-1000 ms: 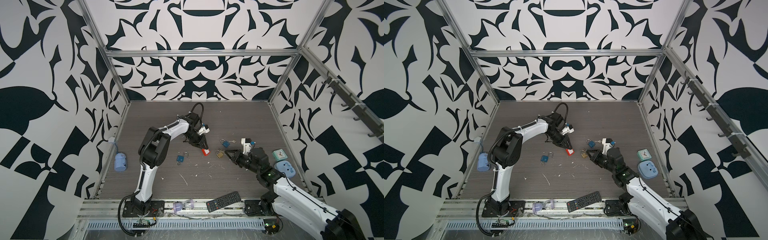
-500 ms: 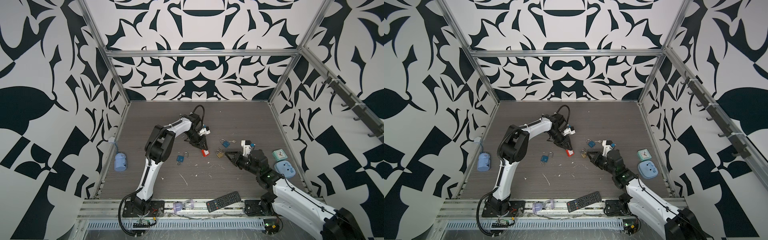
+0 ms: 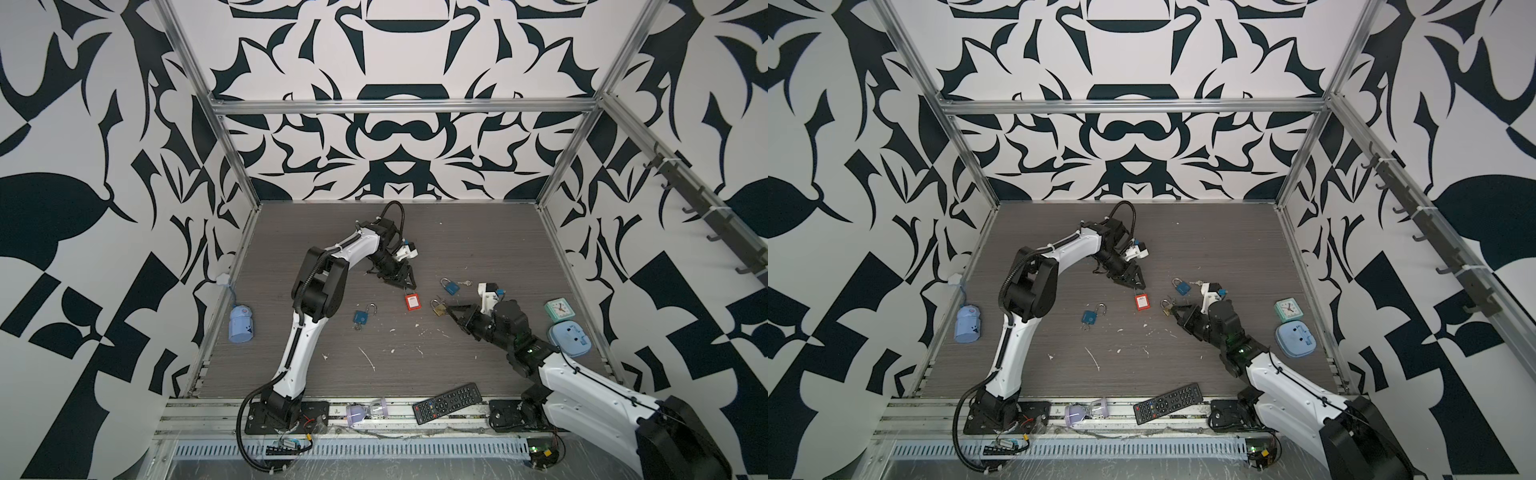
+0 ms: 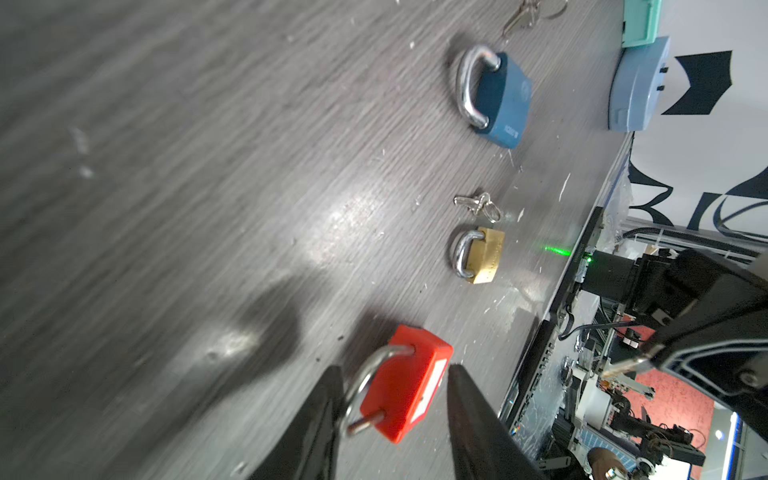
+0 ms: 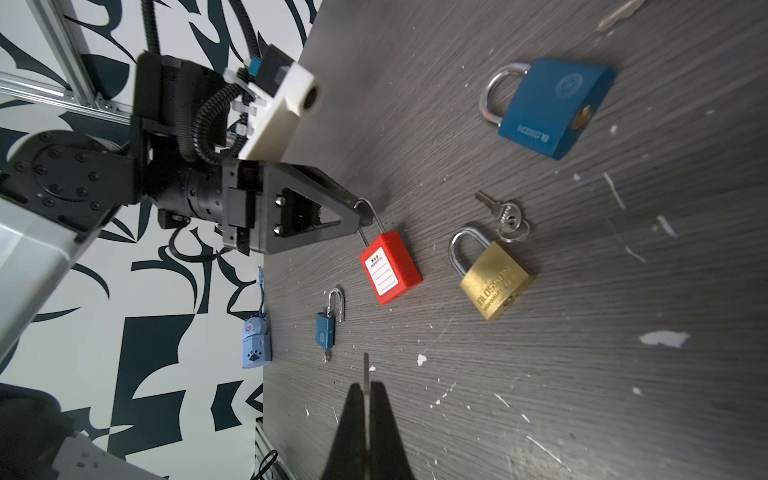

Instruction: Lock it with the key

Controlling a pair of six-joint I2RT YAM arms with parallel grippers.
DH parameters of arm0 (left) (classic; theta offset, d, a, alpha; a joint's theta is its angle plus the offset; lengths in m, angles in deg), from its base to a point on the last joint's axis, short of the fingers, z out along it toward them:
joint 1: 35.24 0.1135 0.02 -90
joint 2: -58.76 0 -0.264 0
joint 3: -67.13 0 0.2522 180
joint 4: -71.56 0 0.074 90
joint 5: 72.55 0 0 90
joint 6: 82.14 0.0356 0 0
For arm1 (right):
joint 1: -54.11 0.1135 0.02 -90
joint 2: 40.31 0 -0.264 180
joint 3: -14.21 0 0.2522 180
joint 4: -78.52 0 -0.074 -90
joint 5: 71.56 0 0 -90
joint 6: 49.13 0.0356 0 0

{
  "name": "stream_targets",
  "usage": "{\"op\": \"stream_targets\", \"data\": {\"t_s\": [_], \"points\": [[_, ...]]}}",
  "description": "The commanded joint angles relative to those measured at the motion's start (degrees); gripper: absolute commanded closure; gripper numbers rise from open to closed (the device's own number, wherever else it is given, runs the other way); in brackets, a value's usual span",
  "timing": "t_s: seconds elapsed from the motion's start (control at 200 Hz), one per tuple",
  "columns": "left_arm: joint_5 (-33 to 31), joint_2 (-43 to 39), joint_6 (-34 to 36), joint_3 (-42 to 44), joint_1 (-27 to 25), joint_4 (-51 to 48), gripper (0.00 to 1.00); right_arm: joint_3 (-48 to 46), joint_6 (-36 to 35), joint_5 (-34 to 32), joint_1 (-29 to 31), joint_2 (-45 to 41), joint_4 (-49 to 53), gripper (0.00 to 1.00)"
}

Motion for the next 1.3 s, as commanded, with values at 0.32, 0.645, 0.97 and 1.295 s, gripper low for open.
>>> {"op": "stream_targets", "data": {"t_s": [0.32,0.645,0.97,1.295], "points": [[-1.9,-9.6,-5.3,3.5,3.3,3.4,0.54,6.8,-1.5,-9.0,0.9,13.3,-9.5,1.00],[-12.9,-36.5,-25.4,33.2,3.3,30.9,0.01,16.2,-2.3,-14.0,3.1,25.8,-10.7,1.00],[-18.1,-60.2,-36.3,56.8,2.0,46.9,0.01,22.4,-3.7,-19.4,6.5,34.0,-7.8,1.00],[-11.1,-64.9,-32.8,59.6,2.0,43.7,0.01,24.3,-5.8,-26.8,10.1,36.5,-4.2,1.00]]}}
